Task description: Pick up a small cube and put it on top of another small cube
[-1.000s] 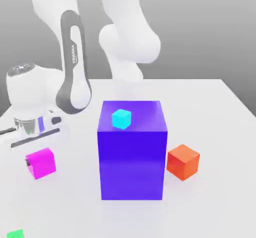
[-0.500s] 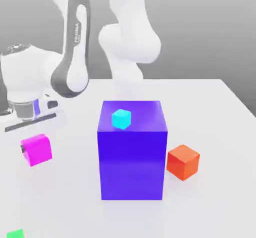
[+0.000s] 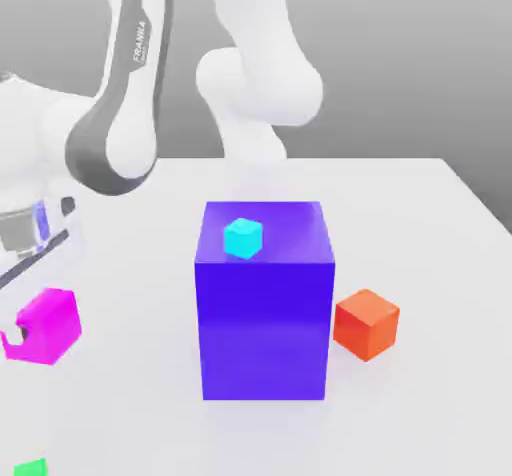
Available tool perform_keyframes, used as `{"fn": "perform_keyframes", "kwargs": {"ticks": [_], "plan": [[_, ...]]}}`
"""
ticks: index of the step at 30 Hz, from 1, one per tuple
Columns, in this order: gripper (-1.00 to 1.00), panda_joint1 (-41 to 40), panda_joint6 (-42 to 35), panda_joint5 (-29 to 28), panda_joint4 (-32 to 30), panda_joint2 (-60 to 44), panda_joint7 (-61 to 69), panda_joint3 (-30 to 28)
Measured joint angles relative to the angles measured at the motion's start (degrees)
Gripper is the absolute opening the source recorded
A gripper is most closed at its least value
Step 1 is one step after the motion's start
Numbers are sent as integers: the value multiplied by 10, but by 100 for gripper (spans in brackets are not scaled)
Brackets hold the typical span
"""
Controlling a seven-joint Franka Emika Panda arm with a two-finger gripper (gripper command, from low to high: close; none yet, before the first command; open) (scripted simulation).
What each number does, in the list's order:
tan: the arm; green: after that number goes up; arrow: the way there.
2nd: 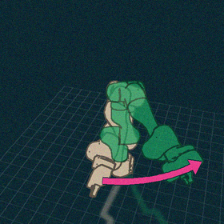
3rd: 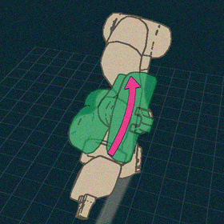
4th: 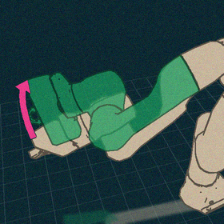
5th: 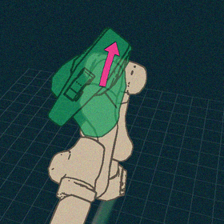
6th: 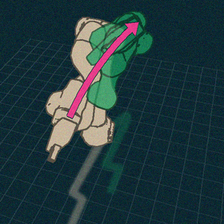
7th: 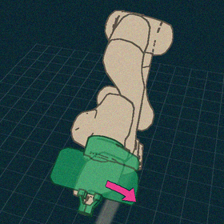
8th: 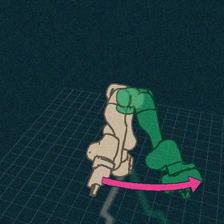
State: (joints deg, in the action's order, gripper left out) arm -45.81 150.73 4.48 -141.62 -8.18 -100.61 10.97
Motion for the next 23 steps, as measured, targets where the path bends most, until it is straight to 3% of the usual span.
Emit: {"fn": "perform_keyframes", "kwargs": {"ticks": [13,19,20,23], "plan": [[-100,40,-81,-120,177,-113,248,45],[-100,58,-27,-152,191,-186,244,28],[100,61,-19,-158,192,-194,240,24],[100,61,-19,-158,192,-194,240,24]]}}
